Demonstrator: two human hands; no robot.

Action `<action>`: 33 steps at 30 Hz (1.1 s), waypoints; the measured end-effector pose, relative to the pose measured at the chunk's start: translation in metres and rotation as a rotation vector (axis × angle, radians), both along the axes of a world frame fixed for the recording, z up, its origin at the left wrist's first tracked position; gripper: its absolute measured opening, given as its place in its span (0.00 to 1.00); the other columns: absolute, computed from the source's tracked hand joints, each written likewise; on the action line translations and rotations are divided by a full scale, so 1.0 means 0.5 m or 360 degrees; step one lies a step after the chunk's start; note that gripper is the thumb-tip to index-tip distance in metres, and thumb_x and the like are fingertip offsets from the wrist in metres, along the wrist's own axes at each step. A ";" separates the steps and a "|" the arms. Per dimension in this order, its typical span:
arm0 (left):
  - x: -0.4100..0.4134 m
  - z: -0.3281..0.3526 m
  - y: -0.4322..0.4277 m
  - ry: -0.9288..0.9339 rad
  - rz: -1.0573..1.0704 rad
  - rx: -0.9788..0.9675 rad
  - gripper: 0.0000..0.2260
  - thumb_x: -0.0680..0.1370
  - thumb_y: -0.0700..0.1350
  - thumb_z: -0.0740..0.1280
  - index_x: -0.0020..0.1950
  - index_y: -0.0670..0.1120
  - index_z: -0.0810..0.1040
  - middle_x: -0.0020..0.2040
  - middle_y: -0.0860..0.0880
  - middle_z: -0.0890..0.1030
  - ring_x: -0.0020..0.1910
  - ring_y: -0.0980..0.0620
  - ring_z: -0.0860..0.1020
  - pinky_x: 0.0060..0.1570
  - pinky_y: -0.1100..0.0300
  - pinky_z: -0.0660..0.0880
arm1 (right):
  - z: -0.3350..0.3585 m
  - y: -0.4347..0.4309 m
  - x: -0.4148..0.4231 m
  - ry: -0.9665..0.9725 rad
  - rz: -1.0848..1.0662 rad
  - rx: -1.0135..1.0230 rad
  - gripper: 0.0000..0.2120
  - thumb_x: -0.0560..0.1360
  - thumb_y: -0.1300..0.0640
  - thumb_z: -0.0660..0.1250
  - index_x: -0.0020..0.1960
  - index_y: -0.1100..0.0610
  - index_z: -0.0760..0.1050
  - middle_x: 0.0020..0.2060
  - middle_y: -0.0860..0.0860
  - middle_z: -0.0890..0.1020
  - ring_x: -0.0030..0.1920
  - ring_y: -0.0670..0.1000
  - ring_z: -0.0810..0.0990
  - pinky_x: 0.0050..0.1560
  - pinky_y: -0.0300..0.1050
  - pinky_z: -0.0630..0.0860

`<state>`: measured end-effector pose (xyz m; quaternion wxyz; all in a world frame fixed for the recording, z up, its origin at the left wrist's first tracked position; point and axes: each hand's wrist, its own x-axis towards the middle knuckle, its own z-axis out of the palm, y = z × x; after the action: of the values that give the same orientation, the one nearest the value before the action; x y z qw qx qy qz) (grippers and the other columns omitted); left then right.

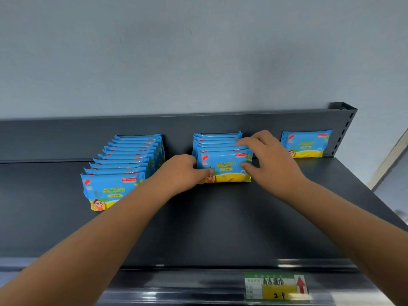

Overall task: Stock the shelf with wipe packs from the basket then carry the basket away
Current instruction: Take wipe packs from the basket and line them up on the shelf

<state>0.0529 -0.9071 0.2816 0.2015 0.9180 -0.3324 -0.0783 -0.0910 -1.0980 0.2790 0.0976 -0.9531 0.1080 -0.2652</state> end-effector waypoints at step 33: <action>-0.128 0.076 0.601 -0.1016 0.1090 -0.0351 0.26 0.84 0.62 0.55 0.68 0.42 0.75 0.59 0.38 0.82 0.61 0.34 0.76 0.54 0.43 0.73 | 0.066 0.696 0.143 -0.0112 0.0812 -0.0010 0.31 0.81 0.45 0.51 0.81 0.58 0.59 0.79 0.48 0.64 0.83 0.51 0.48 0.81 0.56 0.46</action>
<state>-0.0112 -0.6066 0.3195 0.1998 0.9260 -0.0625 0.3141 -0.0196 -0.7498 0.3121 0.1620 -0.9401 -0.1402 -0.2653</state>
